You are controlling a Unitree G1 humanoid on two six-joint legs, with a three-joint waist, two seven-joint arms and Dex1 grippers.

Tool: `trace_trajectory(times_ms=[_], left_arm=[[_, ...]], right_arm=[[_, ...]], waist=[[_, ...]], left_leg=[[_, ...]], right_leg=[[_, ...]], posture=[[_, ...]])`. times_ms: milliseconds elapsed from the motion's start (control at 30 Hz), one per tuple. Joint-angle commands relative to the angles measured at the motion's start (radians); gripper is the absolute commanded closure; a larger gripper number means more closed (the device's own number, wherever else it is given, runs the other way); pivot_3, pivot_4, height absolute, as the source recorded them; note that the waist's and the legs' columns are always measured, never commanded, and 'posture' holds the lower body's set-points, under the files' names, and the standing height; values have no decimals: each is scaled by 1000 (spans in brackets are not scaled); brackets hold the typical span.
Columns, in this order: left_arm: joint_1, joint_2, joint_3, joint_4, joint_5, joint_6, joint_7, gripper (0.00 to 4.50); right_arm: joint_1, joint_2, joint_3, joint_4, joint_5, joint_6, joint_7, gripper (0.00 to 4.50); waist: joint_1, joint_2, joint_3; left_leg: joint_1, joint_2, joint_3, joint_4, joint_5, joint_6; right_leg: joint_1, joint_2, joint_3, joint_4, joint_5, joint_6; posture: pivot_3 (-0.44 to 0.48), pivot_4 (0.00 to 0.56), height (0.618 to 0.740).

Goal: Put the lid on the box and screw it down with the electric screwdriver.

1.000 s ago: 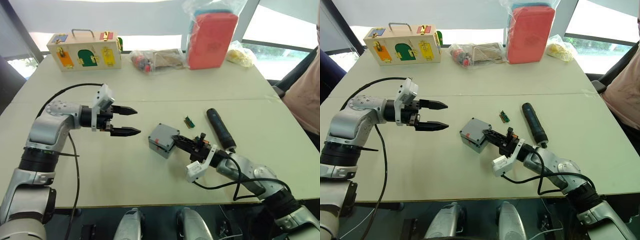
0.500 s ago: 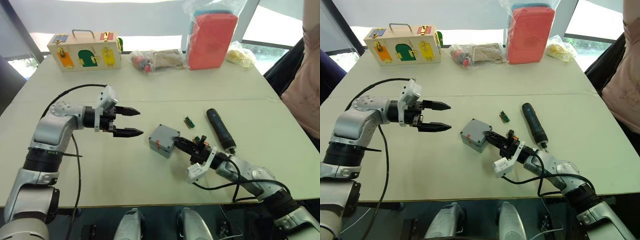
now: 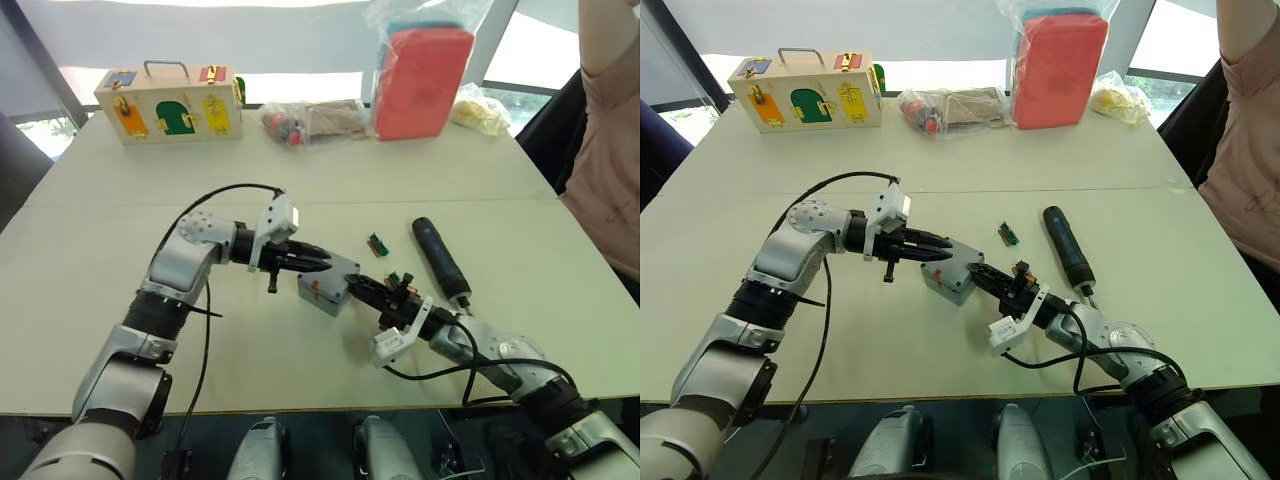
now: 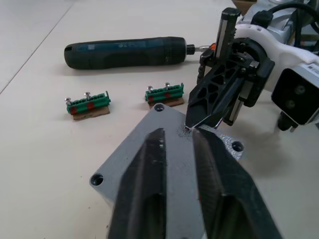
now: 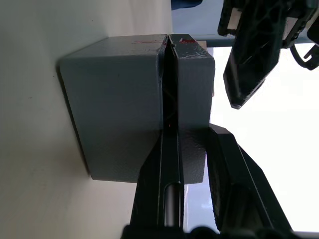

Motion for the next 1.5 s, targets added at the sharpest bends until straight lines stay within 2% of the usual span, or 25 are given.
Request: trace_trajectory(times_ms=[33,467,533,600,633,700,767,800,900,1100,1233,1400,1500], left_arm=[[-13,-19,-37,54,73,-94,14,4478],[16,-48,-94,103,142,-151,-14,4478],[19,-50,-100,106,149,-157,-16,4500],[24,-51,-105,109,155,-159,-16,4500],[27,-52,-108,112,158,-161,-17,4500],[33,-52,-114,117,163,-166,-16,4500],[38,-51,-119,125,169,-172,-13,4500],[39,-52,-121,131,173,-176,-9,4500],[38,-55,-126,152,182,-188,-2,4500],[37,-63,-126,196,204,-208,7,4500],[34,-71,-125,224,214,-222,14,4500],[31,-79,-116,221,206,-224,22,4500],[32,-76,-89,179,175,-208,23,4500]], right_arm=[[21,-20,15,12,10,-9,42,4355],[46,-46,30,32,43,-45,76,4355],[58,-59,22,34,56,-56,77,3333],[68,-74,16,31,61,-68,76,2916],[72,-82,13,31,63,-74,75,2437],[77,-95,9,34,65,-85,73,1778],[78,-103,4,39,65,-91,68,1217],[78,-107,3,42,64,-95,66,827],[77,-119,0,55,55,-109,55,51],[75,-149,-11,72,53,-130,46,51],[75,-171,-25,71,71,-156,42,51],[75,-173,-50,40,182,-192,103,51],[79,-165,-68,2,333,-195,195,51]], waist=[[0,0,0],[2,0,-14],[4,1,-15],[5,-1,-18],[3,-1,-20],[3,-1,-20],[4,-1,-23],[5,-1,-24],[9,-1,-29],[24,-3,-36],[19,1,-39],[20,1,-39],[19,1,-39]], left_leg=[[0,0,0,0,0,0],[3,-1,0,0,0,1],[3,-1,0,0,0,1],[4,-1,-1,0,-1,1],[5,-1,0,0,-1,1],[14,-1,0,-2,-2,3],[19,-1,-1,-2,-4,6],[19,-1,-1,-2,-4,6],[19,-1,0,-2,-4,6],[19,-1,-1,-2,-4,7],[20,-2,2,-2,-4,7],[20,-1,1,-2,-4,7],[20,-1,1,-2,-4,7]], right_leg=[[0,0,0,0,0,0],[4,-1,0,-2,0,0],[5,-1,0,-2,0,0],[6,-1,0,-3,0,0],[7,-1,0,-3,0,0],[16,-1,0,-5,-1,-1],[22,-1,0,-6,-4,-3],[22,-1,0,-6,-4,-3],[22,-2,0,-6,-4,-3],[22,-2,0,-6,-5,-4],[21,-2,3,-6,-5,-4],[22,-1,3,-6,-5,-4],[21,-1,3,-6,-5,-4]], posture=[[0,150,730],[0,150,730],[0,150,730],[0,150,730],[0,150,730],[0,150,730],[0,150,730],[0,150,730],[0,150,730],[0,150,730],[0,150,730],[0,150,730],[0,150,730]])
